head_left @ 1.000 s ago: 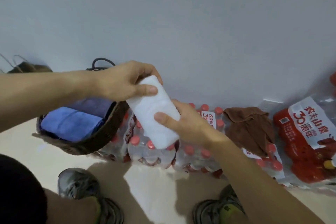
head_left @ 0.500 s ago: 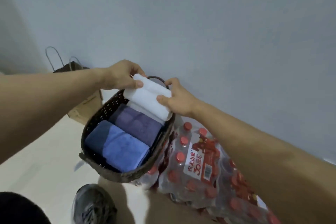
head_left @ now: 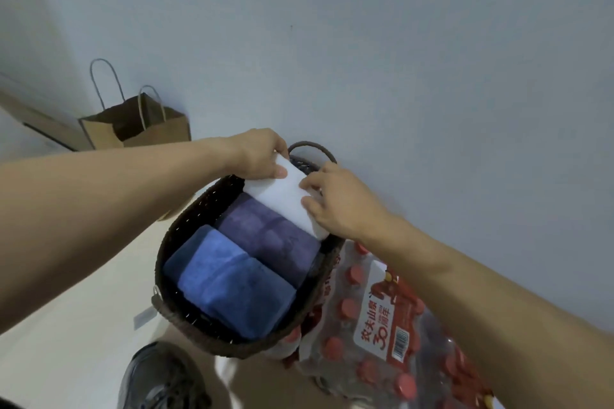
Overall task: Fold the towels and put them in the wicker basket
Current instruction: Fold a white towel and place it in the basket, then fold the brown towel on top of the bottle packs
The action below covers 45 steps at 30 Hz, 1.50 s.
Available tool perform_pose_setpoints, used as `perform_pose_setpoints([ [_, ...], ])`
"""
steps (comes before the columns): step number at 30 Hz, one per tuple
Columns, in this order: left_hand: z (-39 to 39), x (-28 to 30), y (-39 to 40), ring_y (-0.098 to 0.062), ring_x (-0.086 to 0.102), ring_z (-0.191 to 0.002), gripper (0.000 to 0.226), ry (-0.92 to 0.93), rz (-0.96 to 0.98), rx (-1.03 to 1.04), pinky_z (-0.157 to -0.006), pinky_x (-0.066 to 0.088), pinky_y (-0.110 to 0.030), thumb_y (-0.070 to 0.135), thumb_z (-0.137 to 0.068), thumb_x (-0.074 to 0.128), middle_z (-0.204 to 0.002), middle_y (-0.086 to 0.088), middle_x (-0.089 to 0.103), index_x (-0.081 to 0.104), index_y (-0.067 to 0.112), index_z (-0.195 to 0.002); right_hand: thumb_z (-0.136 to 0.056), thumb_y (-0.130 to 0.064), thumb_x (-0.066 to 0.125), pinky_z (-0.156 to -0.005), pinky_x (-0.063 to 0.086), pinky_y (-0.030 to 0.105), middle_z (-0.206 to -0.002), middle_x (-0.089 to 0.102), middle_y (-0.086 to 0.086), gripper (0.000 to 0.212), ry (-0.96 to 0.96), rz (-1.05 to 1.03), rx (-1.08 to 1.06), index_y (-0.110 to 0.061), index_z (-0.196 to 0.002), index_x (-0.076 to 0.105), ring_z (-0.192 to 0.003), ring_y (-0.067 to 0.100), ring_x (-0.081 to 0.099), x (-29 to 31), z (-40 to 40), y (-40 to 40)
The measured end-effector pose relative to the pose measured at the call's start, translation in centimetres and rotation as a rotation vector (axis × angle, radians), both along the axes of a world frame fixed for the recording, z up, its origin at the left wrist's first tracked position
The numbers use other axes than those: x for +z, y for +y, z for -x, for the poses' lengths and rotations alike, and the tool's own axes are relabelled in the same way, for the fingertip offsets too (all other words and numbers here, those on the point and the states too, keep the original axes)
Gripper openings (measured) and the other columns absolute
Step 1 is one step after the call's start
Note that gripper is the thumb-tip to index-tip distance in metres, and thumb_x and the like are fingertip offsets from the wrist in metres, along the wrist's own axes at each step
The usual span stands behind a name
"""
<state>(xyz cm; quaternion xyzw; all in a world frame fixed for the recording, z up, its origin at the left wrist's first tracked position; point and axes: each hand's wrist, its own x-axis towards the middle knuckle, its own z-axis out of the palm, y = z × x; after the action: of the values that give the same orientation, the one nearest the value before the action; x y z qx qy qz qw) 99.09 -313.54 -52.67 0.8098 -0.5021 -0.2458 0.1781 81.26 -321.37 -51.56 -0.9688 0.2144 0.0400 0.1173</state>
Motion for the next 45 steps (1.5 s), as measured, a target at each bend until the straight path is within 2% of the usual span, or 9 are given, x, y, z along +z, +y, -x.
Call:
perform_pose_setpoints([
  [5,0.7,0.3,0.0,-0.028,0.056,-0.109,0.035,-0.142,-0.036,-0.03,-0.08,0.04,-0.027,0.032,-0.09,0.066,-0.119,-0.009,0.062,0.06,0.015,-0.12,-0.086,-0.043,0.066,-0.091,0.042,0.03,-0.122,0.054,0.006,0.051,0.064,-0.041,-0.019,-0.021,-0.131,0.056,-0.111,0.023,0.054,-0.4,-0.5,-0.5],
  [9,1.9,0.5,1.0,-0.031,0.056,-0.097,0.033,-0.456,0.161,-0.104,-0.072,0.044,-0.036,0.03,-0.086,0.067,-0.106,-0.009,0.054,0.057,0.013,-0.113,-0.072,-0.045,0.08,-0.092,0.045,0.032,-0.125,0.054,0.007,0.075,0.121,-0.015,0.018,-0.02,-0.137,0.052,-0.11,0.025,0.055,-0.4,-0.3,-0.7],
  [16,1.0,-1.4,2.6,-0.025,0.058,-0.094,0.017,-0.162,0.142,-0.064,-0.082,0.045,-0.032,0.018,-0.088,0.066,-0.096,-0.002,0.056,0.066,0.013,-0.105,-0.077,-0.046,0.079,-0.08,0.039,0.02,-0.111,0.063,-0.001,0.059,0.082,-0.125,-0.079,-0.024,-0.129,0.062,-0.092,0.012,0.057,0.2,-0.1,-1.6],
  [21,1.2,-2.2,2.4,-0.025,0.058,-0.093,0.018,-0.186,0.112,-0.065,-0.08,0.043,-0.03,0.018,-0.09,0.064,-0.095,-0.002,0.06,0.065,0.012,-0.107,-0.079,-0.043,0.078,-0.092,0.042,0.025,-0.125,0.065,0.002,0.06,0.09,-0.062,-0.102,-0.02,-0.131,0.06,-0.115,0.02,0.059,-0.8,-0.5,-0.6],
  [28,1.9,1.9,1.6,-0.019,0.06,-0.08,0.012,-0.246,0.129,-0.08,-0.067,0.041,-0.027,0.031,-0.083,0.072,-0.081,0.007,0.063,0.066,0.022,-0.086,-0.08,-0.042,0.078,-0.069,0.045,0.013,-0.095,0.066,-0.007,0.036,-0.213,-0.277,-0.281,-0.024,-0.109,0.067,-0.076,0.005,0.059,4.0,7.5,-3.2],
  [33,10.9,5.3,-2.8,-0.013,0.057,-0.068,0.015,-0.262,0.238,-0.325,-0.063,0.043,-0.025,0.036,-0.086,0.068,-0.074,0.011,0.06,0.061,0.026,-0.078,-0.081,-0.039,0.078,-0.066,0.046,0.011,-0.096,0.067,-0.011,0.034,0.036,-0.336,-0.332,-0.028,-0.11,0.065,-0.075,0.004,0.063,6.7,20.5,-6.8],
  [36,19.3,5.5,-6.1,0.003,0.051,-0.059,0.013,-0.15,0.231,-0.476,-0.056,0.034,-0.011,0.034,-0.089,0.065,-0.074,0.012,0.062,0.064,0.022,-0.083,-0.083,-0.035,0.077,-0.068,0.05,0.014,-0.092,0.068,-0.01,0.033,0.13,-0.313,-0.443,-0.025,-0.111,0.065,-0.076,0.005,0.065,6.5,29.1,-8.7],
  [40,31.1,3.0,-10.5,-0.013,0.06,-0.072,0.016,0.033,0.182,-0.573,-0.066,0.041,-0.018,0.027,-0.092,0.063,-0.089,0.0,0.07,0.067,0.011,-0.094,-0.082,-0.037,0.076,-0.086,0.048,0.024,-0.105,0.068,-0.004,0.037,0.339,-0.207,-0.604,-0.021,-0.114,0.065,-0.098,0.018,0.064,4.4,40.6,-11.4],
  [45,44.2,-3.0,-13.2,-0.022,0.06,-0.091,0.016,0.204,0.118,-0.509,-0.078,0.044,-0.025,0.024,-0.09,0.065,-0.099,-0.005,0.063,0.063,0.011,-0.099,-0.074,-0.045,0.081,-0.111,0.035,0.029,-0.139,0.042,0.015,0.088,0.313,-0.257,-0.833,-0.027,-0.148,0.037,-0.129,0.03,0.043,-0.7,49.8,-12.0],
])
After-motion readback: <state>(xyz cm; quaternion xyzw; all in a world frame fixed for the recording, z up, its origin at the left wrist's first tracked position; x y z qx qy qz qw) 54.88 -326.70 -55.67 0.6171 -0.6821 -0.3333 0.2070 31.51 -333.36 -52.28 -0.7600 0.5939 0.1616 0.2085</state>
